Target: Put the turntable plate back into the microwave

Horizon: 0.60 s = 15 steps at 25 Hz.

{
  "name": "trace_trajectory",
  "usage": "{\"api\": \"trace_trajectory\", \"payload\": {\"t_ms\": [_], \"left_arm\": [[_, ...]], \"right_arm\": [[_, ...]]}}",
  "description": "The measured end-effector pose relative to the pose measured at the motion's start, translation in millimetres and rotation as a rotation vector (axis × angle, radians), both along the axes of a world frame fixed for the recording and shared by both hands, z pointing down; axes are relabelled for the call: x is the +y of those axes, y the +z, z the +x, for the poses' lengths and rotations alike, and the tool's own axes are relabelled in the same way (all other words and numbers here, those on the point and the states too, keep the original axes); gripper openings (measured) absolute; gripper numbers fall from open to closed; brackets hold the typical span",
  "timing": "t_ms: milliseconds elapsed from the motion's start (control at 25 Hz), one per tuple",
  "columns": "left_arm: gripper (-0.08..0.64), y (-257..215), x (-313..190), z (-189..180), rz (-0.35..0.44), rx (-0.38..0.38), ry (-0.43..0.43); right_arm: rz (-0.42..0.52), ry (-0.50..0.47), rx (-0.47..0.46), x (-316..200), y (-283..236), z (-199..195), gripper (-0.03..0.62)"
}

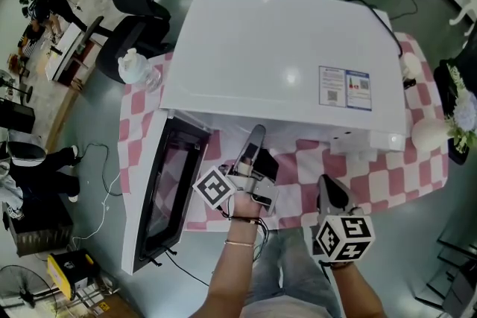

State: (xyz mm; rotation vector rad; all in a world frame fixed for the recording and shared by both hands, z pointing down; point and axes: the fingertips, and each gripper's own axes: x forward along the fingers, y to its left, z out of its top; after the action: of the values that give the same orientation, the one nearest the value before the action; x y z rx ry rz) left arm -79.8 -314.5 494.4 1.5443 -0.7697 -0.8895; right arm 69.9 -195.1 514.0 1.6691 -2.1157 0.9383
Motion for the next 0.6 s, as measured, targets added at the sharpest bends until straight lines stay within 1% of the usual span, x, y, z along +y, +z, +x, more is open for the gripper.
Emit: {"api": "trace_trajectory", "payload": {"t_ms": [160, 600], "left_arm": [[0.058, 1.5, -8.6, -1.2, 0.003, -0.009, -0.012], [0.058, 3.6, -28.4, 6.4, -0.005, -0.036, -0.013]], "right_arm": [[0.007, 0.0, 0.004, -1.5, -0.9, 0.1, 0.009], [-0.025, -0.017, -0.013, -0.6, 8.3, -2.9, 0.009]]}}
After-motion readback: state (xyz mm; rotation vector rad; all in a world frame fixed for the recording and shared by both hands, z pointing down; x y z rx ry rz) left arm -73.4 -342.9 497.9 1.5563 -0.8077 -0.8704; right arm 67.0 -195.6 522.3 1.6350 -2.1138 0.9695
